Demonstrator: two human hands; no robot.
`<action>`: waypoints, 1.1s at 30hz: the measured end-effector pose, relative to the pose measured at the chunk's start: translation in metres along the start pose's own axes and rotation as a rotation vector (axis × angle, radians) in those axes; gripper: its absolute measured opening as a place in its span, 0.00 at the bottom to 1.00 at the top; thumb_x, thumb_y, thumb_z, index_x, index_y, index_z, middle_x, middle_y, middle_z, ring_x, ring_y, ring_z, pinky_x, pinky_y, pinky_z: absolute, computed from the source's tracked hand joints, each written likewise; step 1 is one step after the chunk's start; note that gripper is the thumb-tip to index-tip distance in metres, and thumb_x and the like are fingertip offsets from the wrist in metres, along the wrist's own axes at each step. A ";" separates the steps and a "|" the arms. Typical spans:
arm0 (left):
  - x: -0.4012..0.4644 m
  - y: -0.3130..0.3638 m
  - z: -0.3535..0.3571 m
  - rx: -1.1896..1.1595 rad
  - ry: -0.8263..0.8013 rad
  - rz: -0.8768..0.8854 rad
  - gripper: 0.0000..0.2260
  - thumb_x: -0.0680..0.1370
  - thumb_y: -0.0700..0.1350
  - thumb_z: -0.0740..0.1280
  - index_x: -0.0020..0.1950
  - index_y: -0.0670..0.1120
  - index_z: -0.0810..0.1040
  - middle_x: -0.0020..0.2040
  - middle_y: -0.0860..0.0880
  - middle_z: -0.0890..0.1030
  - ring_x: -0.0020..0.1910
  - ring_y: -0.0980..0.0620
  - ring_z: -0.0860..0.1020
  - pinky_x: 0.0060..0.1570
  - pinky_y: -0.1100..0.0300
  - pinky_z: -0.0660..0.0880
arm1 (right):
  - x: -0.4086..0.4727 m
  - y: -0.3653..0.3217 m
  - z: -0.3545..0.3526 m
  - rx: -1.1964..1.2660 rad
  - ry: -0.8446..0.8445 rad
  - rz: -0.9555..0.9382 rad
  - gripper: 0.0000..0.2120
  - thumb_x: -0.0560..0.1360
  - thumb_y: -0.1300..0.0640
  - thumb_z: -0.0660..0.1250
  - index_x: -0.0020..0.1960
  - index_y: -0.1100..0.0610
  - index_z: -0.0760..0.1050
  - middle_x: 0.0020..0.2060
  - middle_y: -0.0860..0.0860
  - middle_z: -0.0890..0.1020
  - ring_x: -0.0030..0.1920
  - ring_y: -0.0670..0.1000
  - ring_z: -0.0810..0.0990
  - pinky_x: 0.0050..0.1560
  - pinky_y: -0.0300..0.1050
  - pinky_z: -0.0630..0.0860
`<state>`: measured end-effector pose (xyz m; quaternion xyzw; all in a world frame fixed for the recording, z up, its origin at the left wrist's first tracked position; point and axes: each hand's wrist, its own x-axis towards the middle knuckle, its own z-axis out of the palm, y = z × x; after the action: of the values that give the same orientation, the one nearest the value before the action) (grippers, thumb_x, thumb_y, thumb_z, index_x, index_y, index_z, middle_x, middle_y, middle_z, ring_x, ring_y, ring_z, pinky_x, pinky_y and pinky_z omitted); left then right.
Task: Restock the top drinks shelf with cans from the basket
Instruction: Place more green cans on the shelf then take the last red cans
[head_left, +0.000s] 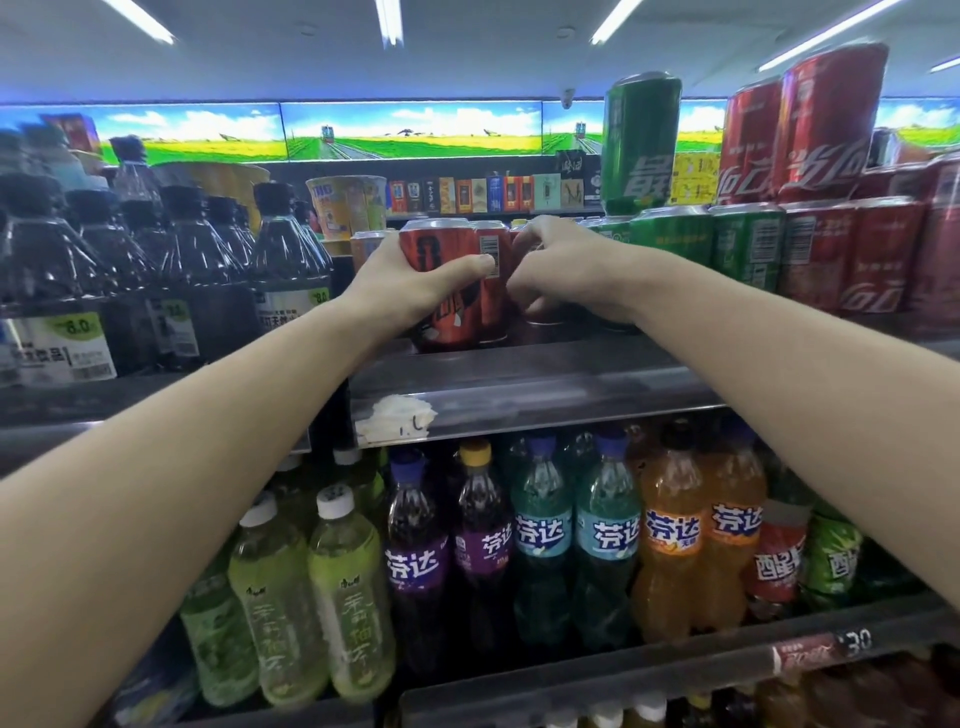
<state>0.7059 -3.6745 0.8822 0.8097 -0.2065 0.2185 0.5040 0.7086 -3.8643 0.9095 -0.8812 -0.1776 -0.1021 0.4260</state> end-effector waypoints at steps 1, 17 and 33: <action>0.000 -0.001 0.000 0.003 -0.001 0.000 0.21 0.73 0.60 0.77 0.59 0.48 0.84 0.53 0.42 0.87 0.53 0.42 0.86 0.55 0.37 0.83 | -0.001 0.000 -0.001 0.029 -0.025 -0.004 0.24 0.70 0.67 0.69 0.65 0.59 0.69 0.48 0.55 0.80 0.47 0.53 0.81 0.41 0.44 0.81; -0.001 0.000 0.000 0.012 -0.045 0.036 0.20 0.79 0.63 0.70 0.60 0.49 0.82 0.52 0.46 0.87 0.52 0.46 0.87 0.59 0.41 0.82 | 0.030 0.012 0.011 -0.290 0.301 -0.056 0.22 0.75 0.64 0.71 0.65 0.60 0.67 0.50 0.57 0.78 0.48 0.58 0.81 0.47 0.54 0.81; -0.002 0.000 -0.001 0.028 -0.019 -0.043 0.17 0.73 0.59 0.75 0.53 0.48 0.82 0.44 0.46 0.85 0.40 0.48 0.85 0.43 0.52 0.81 | 0.019 0.005 0.022 -0.384 -0.189 -0.116 0.20 0.79 0.66 0.60 0.70 0.57 0.74 0.59 0.54 0.80 0.61 0.56 0.79 0.65 0.53 0.76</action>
<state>0.7044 -3.6734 0.8818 0.8230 -0.1906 0.2030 0.4952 0.7292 -3.8459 0.8988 -0.9401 -0.2444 -0.0755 0.2252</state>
